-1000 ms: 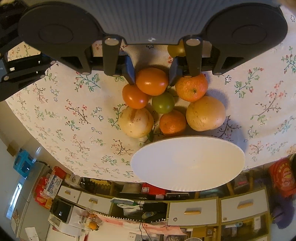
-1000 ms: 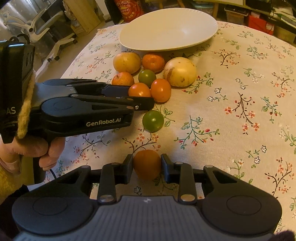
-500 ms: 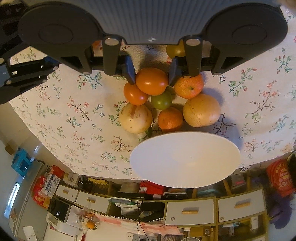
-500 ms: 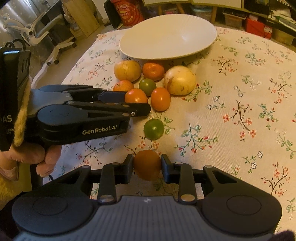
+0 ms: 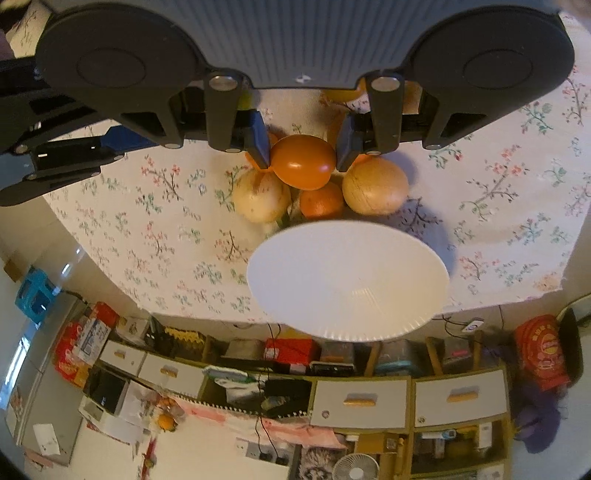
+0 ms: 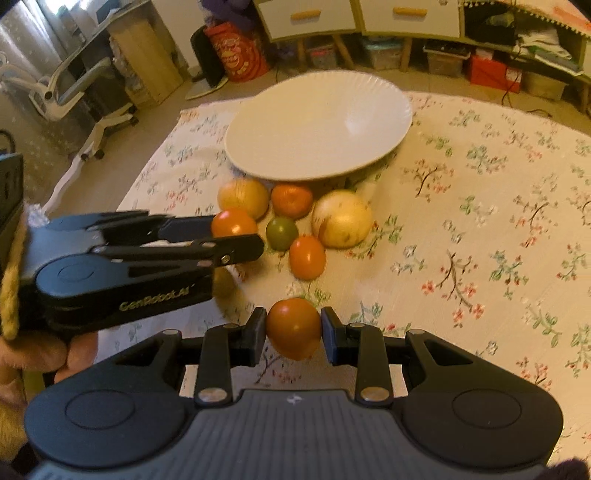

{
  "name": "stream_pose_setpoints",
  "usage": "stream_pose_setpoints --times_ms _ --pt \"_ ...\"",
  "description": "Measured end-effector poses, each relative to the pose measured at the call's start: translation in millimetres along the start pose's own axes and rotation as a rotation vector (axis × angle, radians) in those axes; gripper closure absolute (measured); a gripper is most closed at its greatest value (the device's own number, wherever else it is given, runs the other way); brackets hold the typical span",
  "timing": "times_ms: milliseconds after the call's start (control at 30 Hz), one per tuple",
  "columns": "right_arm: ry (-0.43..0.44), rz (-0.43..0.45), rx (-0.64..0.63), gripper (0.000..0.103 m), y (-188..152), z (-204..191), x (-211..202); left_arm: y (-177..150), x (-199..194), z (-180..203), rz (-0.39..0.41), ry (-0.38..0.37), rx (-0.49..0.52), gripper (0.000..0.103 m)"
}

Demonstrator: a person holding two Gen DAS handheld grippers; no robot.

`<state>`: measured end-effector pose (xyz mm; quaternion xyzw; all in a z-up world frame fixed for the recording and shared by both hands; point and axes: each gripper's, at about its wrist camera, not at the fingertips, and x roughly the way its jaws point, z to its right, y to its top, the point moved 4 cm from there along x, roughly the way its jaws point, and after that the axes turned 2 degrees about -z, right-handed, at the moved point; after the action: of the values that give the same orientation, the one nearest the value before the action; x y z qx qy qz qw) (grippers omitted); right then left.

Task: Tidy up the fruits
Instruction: 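Grasp an orange tomato with the left tool while the right tool carries its tomato to the plate, then open both tools to drop the two tomatoes onto the white plate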

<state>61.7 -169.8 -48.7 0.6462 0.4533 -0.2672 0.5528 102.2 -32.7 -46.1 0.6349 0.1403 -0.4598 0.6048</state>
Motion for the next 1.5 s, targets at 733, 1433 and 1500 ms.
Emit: stream_pose_setpoints --times_ms 733,1433,1500 --pt "-0.106 0.283 0.002 0.075 83 17 -3 54 29 -31 0.073 0.078 -0.009 0.082" --pt "-0.040 0.283 0.040 0.075 131 35 63 72 91 -35 0.048 0.094 0.043 0.082" --pt "-0.038 0.278 0.042 0.075 132 36 66 72 93 -34 0.042 0.099 0.044 0.082"
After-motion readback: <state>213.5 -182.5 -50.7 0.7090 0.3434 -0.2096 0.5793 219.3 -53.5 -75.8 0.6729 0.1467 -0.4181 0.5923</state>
